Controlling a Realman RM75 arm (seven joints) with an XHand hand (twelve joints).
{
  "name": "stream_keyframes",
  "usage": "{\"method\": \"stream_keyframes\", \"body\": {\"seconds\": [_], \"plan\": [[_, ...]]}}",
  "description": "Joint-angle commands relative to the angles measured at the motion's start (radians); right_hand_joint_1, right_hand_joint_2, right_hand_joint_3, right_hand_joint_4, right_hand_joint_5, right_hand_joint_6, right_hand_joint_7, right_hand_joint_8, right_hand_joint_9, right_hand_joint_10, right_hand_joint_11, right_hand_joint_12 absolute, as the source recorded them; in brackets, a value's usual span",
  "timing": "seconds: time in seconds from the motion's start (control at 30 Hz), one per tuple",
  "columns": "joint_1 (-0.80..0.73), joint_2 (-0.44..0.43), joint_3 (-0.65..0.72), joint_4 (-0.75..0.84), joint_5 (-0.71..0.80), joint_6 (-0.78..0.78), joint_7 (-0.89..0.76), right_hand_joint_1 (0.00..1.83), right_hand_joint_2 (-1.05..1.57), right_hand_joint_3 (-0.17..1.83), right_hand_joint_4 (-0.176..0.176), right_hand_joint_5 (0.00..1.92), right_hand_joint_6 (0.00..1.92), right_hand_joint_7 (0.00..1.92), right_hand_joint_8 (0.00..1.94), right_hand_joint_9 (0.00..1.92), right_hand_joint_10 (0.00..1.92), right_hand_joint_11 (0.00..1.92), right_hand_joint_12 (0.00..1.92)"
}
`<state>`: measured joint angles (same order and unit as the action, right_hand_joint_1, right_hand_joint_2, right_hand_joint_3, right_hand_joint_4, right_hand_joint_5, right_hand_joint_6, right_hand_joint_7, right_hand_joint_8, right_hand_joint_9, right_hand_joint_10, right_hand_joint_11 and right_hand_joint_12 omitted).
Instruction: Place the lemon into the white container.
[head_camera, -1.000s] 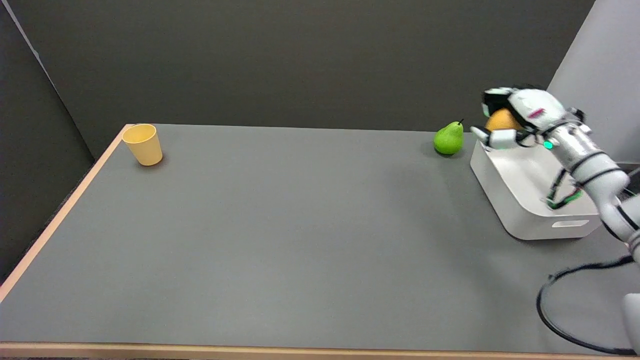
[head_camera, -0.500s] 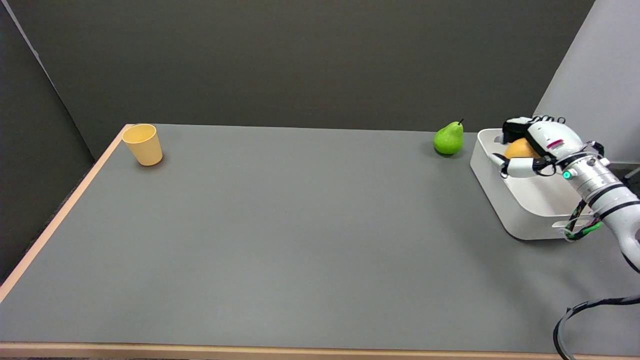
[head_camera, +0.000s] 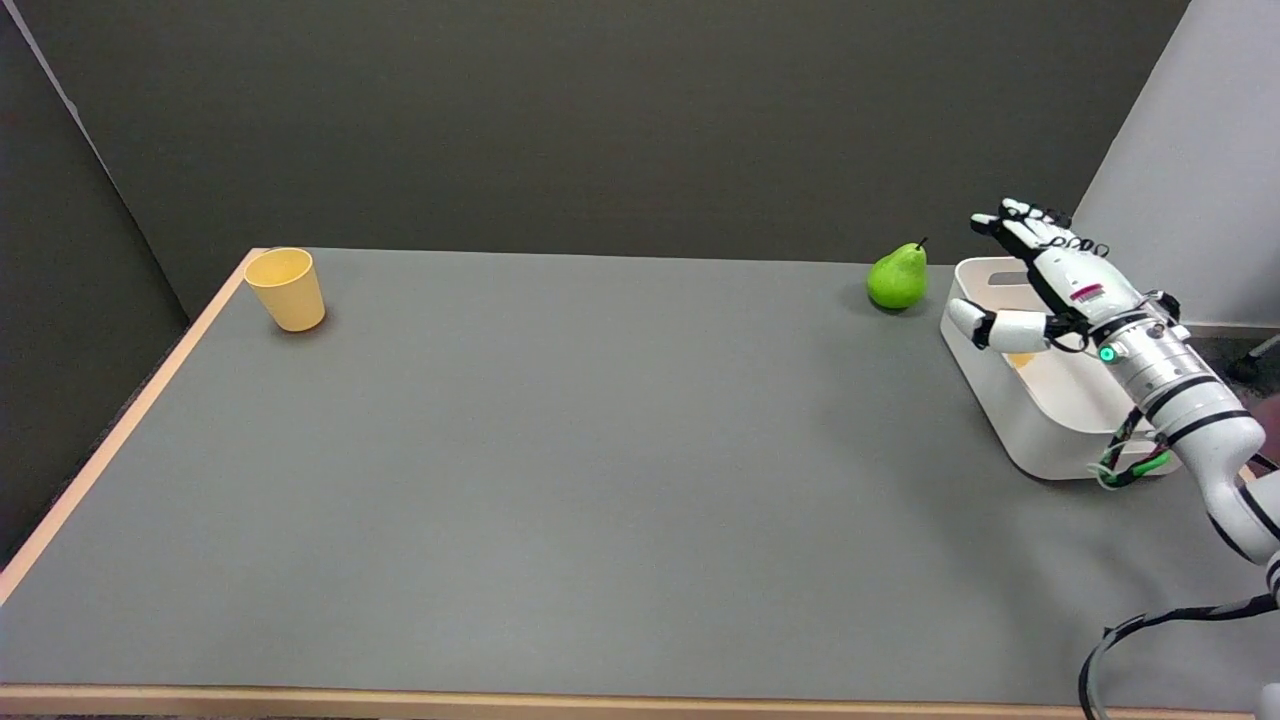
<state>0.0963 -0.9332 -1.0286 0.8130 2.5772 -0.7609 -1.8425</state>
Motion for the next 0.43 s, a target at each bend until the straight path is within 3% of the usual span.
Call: {"method": "stream_keyframes", "body": {"seconds": [0.03, 0.07, 0.17, 0.3, 0.37, 0.43], "plan": [[-0.041, -0.216, -0.091, 0.48, 0.001, -0.026, 0.166, 0.47, 0.62, 0.86, 0.013, 0.1, 0.34, 0.01, 0.01, 0.0, 0.01, 0.0, 0.0], [-0.041, -0.231, -0.141, 0.525, 0.001, -0.032, 0.185, 0.51, 0.59, 0.92, 0.003, 0.09, 0.39, 0.04, 0.03, 0.0, 0.03, 0.0, 0.0], [-0.045, -0.245, -0.346, 0.614, 0.001, -0.014, 0.255, 0.34, 0.65, 0.9, -0.006, 0.12, 0.38, 0.04, 0.16, 0.0, 0.11, 0.0, 0.01], [-0.041, -0.244, -0.584, 0.651, 0.001, 0.048, 0.275, 0.34, 0.67, 0.91, -0.019, 0.15, 0.4, 0.1, 0.27, 0.0, 0.36, 0.0, 0.34], [-0.041, -0.255, -0.654, 0.654, 0.001, 0.074, 0.275, 0.35, 0.73, 0.79, -0.019, 0.18, 0.36, 0.13, 0.25, 0.0, 0.46, 0.0, 0.45], [-0.045, -0.265, -0.67, 0.645, 0.001, 0.077, 0.275, 0.33, 0.65, 0.95, -0.017, 0.17, 0.44, 0.14, 0.31, 0.01, 0.51, 0.0, 0.53]]}}
